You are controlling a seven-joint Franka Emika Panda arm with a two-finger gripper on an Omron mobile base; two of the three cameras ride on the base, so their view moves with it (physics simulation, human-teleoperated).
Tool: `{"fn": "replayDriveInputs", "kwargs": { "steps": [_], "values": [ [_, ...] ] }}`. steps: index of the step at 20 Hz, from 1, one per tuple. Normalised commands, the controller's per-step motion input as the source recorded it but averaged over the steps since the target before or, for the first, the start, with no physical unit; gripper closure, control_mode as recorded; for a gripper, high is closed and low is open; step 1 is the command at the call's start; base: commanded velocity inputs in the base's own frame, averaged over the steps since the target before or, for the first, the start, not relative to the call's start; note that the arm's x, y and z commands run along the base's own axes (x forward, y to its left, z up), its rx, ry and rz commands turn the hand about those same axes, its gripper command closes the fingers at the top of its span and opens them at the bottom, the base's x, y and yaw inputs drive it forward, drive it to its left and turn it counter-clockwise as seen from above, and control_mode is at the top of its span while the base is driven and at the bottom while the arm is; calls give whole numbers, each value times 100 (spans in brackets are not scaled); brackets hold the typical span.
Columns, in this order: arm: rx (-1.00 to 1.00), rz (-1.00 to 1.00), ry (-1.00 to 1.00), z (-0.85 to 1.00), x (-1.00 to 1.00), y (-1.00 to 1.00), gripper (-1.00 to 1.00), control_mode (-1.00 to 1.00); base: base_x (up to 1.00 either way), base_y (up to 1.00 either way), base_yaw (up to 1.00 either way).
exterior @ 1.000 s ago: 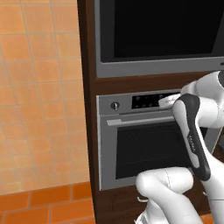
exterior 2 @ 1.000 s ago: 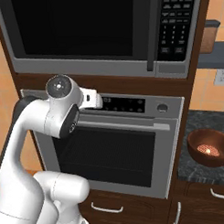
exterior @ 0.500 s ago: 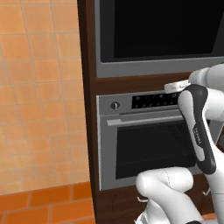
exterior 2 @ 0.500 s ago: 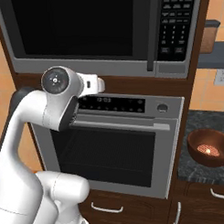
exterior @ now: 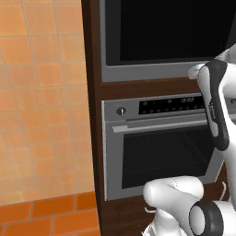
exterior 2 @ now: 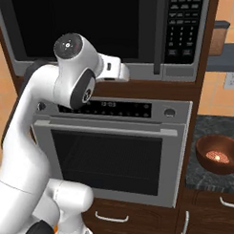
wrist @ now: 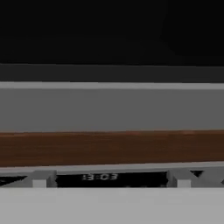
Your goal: Open the microwave, place the bowl with waffle inside the microwave, then close the microwave door and turn it on.
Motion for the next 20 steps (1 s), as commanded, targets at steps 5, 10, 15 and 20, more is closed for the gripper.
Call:
{"fn": "replayDriveInputs", "kwargs": {
  "steps": [5,10,15,20],
  "values": [
    [0,-12,0,7,5,-70,-100,-100,0,0,0],
    [0,-3,-19,12,0,-62,-100,-100,0,0,0],
    [0,-1,-18,39,1,-70,-100,-100,0,0,0],
    [0,-4,-5,34,19,-77,-100,-100,0,0,0]
  ]
}}
